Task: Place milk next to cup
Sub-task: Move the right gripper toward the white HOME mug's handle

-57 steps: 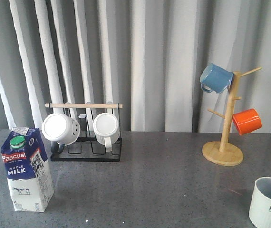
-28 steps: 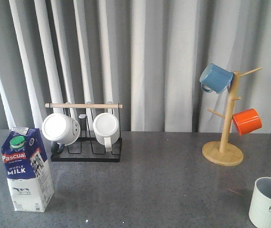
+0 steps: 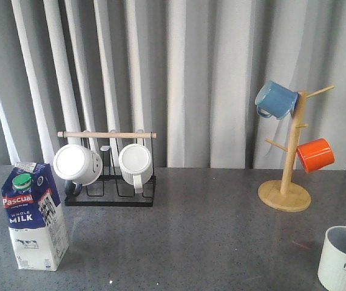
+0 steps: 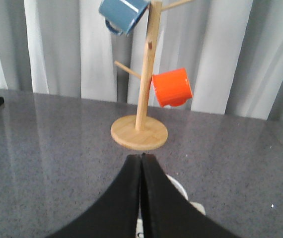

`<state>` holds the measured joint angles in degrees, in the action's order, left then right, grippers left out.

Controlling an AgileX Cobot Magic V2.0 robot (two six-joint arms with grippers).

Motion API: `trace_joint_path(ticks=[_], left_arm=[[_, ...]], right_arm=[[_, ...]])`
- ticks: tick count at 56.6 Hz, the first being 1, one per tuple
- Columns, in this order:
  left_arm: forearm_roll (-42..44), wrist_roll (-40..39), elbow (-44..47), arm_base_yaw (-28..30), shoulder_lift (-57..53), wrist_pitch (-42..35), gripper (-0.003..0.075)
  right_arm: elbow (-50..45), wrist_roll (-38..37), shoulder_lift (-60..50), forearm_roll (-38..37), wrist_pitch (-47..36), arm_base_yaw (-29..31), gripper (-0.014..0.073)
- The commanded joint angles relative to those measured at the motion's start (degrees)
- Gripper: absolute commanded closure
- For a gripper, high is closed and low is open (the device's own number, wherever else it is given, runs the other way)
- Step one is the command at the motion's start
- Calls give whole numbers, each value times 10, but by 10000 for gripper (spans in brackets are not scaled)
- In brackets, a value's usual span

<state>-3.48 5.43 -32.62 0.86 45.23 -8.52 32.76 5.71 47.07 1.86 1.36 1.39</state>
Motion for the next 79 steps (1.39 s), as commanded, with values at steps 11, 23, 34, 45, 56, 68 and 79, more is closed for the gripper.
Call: trace_joint_path(ticks=[11, 23, 34, 45, 56, 68, 79], left_arm=[[-5, -38, -89, -5, 63, -10, 475], [-5, -48, -109, -5, 72, -9, 223], [-5, -48, -109, -5, 72, -9, 197], [-5, -48, -109, -5, 72, -9, 197], [-5, -48, -109, -5, 72, -9, 197], [-5, -48, -109, -4, 72, -8, 197], [-5, -48, -109, -4, 72, -8, 197]], right_arm=[[21, 4, 18, 11, -39, 1, 258], [21, 2, 18, 11, -41, 1, -20], [21, -1, 18, 15, -29, 0, -33], [21, 4, 18, 9, -30, 0, 4], [10, -10, 32, -25, -41, 48, 15], [-72, -156, 79, -134, -196, 129, 15], [-151, -106, 148, -143, -379, 166, 15]])
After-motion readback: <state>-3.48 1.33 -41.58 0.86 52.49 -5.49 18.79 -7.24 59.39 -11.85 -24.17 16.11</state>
